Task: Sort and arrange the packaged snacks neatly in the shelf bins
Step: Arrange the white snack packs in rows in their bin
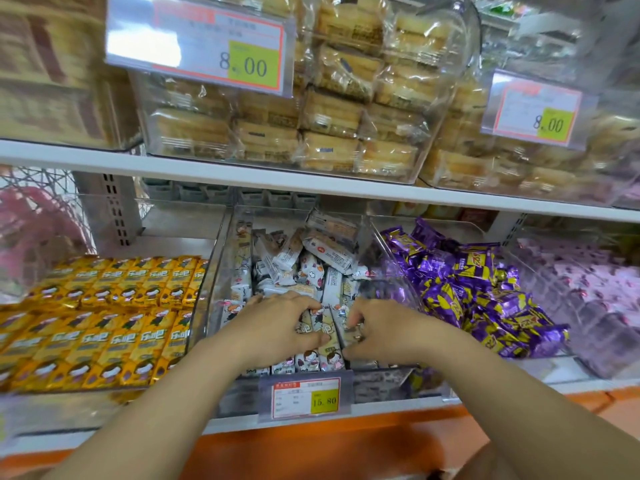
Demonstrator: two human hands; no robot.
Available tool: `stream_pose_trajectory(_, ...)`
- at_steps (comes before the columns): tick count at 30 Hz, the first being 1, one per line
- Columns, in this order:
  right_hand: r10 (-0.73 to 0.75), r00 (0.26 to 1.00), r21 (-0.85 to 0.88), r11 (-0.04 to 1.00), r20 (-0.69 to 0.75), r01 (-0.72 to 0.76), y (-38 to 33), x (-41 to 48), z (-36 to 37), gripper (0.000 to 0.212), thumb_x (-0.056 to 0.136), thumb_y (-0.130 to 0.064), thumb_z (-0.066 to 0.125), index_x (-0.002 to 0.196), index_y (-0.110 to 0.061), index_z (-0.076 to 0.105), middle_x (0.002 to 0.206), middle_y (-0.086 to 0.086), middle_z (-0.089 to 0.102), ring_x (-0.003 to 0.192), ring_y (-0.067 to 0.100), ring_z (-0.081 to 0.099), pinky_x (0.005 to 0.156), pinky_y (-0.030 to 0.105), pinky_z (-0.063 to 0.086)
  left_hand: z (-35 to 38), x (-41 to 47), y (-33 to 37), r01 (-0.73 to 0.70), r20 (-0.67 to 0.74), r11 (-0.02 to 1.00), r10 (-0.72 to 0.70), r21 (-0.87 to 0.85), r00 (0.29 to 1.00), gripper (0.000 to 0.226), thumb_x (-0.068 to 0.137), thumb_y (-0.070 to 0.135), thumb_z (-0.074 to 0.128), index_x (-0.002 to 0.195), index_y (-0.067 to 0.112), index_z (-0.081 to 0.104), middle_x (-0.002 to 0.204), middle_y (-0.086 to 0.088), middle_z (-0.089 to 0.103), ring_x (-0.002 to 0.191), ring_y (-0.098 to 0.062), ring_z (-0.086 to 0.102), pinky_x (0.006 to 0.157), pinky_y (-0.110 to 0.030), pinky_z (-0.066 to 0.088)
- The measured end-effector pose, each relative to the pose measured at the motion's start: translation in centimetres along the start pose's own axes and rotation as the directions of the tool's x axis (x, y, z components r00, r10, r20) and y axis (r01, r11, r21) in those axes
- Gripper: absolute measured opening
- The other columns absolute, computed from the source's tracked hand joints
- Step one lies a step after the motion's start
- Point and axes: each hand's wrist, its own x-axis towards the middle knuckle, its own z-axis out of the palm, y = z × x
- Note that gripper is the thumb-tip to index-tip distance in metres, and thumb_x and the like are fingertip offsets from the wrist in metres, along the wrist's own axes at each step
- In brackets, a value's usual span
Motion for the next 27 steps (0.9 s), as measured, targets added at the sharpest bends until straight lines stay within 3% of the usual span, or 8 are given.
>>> stream_pose_trajectory(4, -0.048, 0.998, -0.03, 0.998, 0.05, 0.049, 0.6, 0.4, -1.6, 0.029, 0.096, -0.029, 0.046, 0.105, -0.01, 0.066, 0.116, 0.006, 0.065, 0.101, 0.028, 0.062, 0.089, 0.039, 0.051, 0.1, 0.2, -0.1, -0.002, 0.001, 1.0, 0.002, 0.011, 1.0, 0.065, 0.087, 0.062, 0.048, 0.143, 0.034, 0.033, 0.151, 0.008, 0.033, 0.135, -0.015, 0.034, 0.113, -0.042, 0.025)
stream_pose_trajectory(10, -0.066, 0.925, 0.062, 0.993, -0.375, 0.096, 0.6, 6.0, -2.7, 0.03, 0.095, -0.013, 0.048, 0.124, -0.02, 0.055, 0.121, 0.003, 0.051, 0.106, 0.023, 0.054, 0.088, 0.03, 0.045, 0.4, 0.3, -0.5, -0.014, -0.004, 0.999, 0.015, 0.035, 1.0, 0.066, 0.088, 0.063, 0.045, 0.145, 0.032, 0.031, 0.15, 0.009, 0.033, 0.136, -0.015, 0.032, 0.115, -0.042, 0.021)
stream_pose_trajectory(13, -0.034, 0.937, -0.064, 0.998, -0.349, 0.012, 1.0, 9.5, -2.1, 0.041, 0.091, -0.006, 0.043, 0.127, -0.022, 0.055, 0.136, 0.009, 0.05, 0.129, 0.03, 0.036, 0.108, 0.036, 0.028, 0.4, 0.2, -0.4, -0.012, 0.006, 0.999, 0.011, 0.036, 1.0, 0.066, 0.089, 0.063, 0.044, 0.146, 0.034, 0.028, 0.153, 0.01, 0.028, 0.139, -0.014, 0.027, 0.117, -0.044, 0.015)
stream_pose_trajectory(16, -0.045, 0.947, -0.187, 0.982, -0.319, -0.016, 0.5, 9.9, -2.0, 0.038, 0.092, -0.003, 0.041, 0.122, -0.016, 0.061, 0.132, 0.012, 0.053, 0.125, 0.03, 0.041, 0.112, 0.04, 0.021, 0.3, 0.3, -0.5, -0.016, 0.019, 0.999, 0.015, 0.04, 1.0, 0.067, 0.089, 0.063, 0.043, 0.146, 0.034, 0.027, 0.154, 0.01, 0.027, 0.14, -0.014, 0.026, 0.117, -0.046, 0.014)
stream_pose_trajectory(19, -0.08, 0.855, -0.023, 0.997, -0.513, 0.08, 0.3, 8.7, -2.3, 0.032, 0.092, -0.007, 0.049, 0.116, -0.019, 0.066, 0.124, 0.009, 0.06, 0.104, 0.023, 0.059, 0.093, 0.03, 0.047, 0.3, 0.3, -0.6, -0.015, 0.029, 0.999, 0.014, 0.038, 0.999, 0.067, 0.089, 0.062, 0.043, 0.147, 0.033, 0.026, 0.154, 0.009, 0.026, 0.14, -0.015, 0.026, 0.118, -0.046, 0.013)
stream_pose_trajectory(21, -0.108, 0.776, 0.072, 0.979, -0.621, 0.193, 0.5, 7.2, -2.7, 0.02, 0.087, -0.011, 0.06, 0.103, -0.02, 0.068, 0.108, 0.003, 0.066, 0.09, 0.015, 0.062, 0.077, 0.017, 0.046, 0.3, 0.2, -0.6, -0.017, 0.024, 0.999, 0.016, 0.037, 1.0, 0.067, 0.089, 0.062, 0.043, 0.147, 0.033, 0.026, 0.154, 0.008, 0.026, 0.14, -0.015, 0.026, 0.118, -0.046, 0.012)
stream_pose_trajectory(23, -0.116, 0.772, 0.175, 0.943, -0.625, 0.283, 0.9, 5.4, -3.0, 0.014, 0.084, -0.012, 0.066, 0.095, -0.019, 0.062, 0.085, -0.006, 0.062, 0.068, 0.005, 0.057, 0.058, 0.009, 0.04, 0.2, 0.1, -0.6, -0.023, 0.007, 0.999, 0.023, 0.034, 1.0, 0.066, 0.09, 0.061, 0.044, 0.147, 0.032, 0.026, 0.154, 0.009, 0.026, 0.139, -0.015, 0.027, 0.117, -0.046, 0.015)
stream_pose_trajectory(27, -0.093, 0.843, 0.33, 0.893, -0.53, 0.307, 1.9, 2.3, -3.3, 0.011, 0.092, -0.022, 0.058, 0.091, -0.025, 0.047, 0.067, -0.003, 0.059, 0.058, 0.014, 0.058, 0.056, 0.03, 0.045, 0.0, -0.1, -0.7, -0.021, -0.153, 0.997, 0.009, -0.075, 0.988, 0.064, 0.09, 0.055, 0.05, 0.146, 0.033, 0.027, 0.151, 0.01, 0.029, 0.136, -0.014, 0.033, 0.115, -0.041, 0.025)
